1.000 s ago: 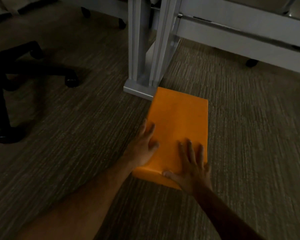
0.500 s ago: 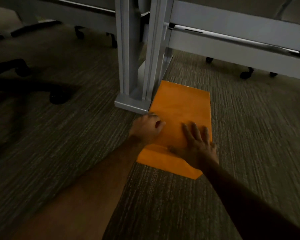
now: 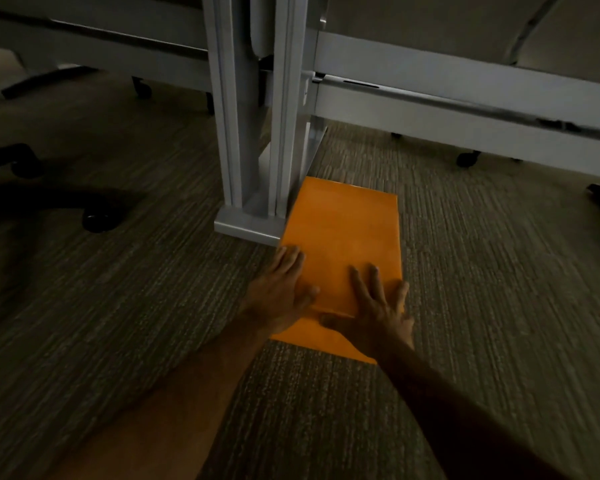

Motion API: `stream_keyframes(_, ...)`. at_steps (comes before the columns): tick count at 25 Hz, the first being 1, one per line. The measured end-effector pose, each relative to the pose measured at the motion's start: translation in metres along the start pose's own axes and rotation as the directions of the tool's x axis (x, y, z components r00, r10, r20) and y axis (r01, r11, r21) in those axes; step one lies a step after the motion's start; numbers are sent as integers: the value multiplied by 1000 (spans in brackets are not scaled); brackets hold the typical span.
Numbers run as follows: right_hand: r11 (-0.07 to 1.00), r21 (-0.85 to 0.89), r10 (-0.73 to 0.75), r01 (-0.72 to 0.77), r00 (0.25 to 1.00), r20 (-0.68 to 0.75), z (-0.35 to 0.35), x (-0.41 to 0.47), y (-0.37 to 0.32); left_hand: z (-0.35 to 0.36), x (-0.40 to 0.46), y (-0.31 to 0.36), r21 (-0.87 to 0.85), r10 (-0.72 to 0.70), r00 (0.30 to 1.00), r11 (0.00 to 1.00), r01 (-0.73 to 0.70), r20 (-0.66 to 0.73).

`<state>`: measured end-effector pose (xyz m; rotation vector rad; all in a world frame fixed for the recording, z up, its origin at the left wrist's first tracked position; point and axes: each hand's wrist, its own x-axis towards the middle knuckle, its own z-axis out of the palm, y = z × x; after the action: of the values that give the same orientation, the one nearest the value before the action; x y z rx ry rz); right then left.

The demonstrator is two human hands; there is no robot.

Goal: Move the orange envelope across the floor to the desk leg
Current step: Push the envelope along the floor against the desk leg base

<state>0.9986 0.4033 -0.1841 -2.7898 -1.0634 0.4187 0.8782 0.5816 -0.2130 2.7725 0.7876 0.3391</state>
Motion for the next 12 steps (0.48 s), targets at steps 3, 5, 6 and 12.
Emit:
stream_keyframes(3,1000,0,11,-11,1000,-6,-1,16,0,3,12,-5,12,13,999,1000,-12,-47)
stream_keyframes(5,1000,9,14,-14,1000,22,-4,26,0,1,21,-6,20,25,998,1000,-24,-60)
stream_keyframes(6,1000,12,13,-13,1000,23,-4,30,0,1,24,-7,19,34,998,999,-33,-60)
stream_keyframes(12,984,175,-29,35,999,-37,-7,35,12,0,27,-8,-37,18,1000,999,-19,-21)
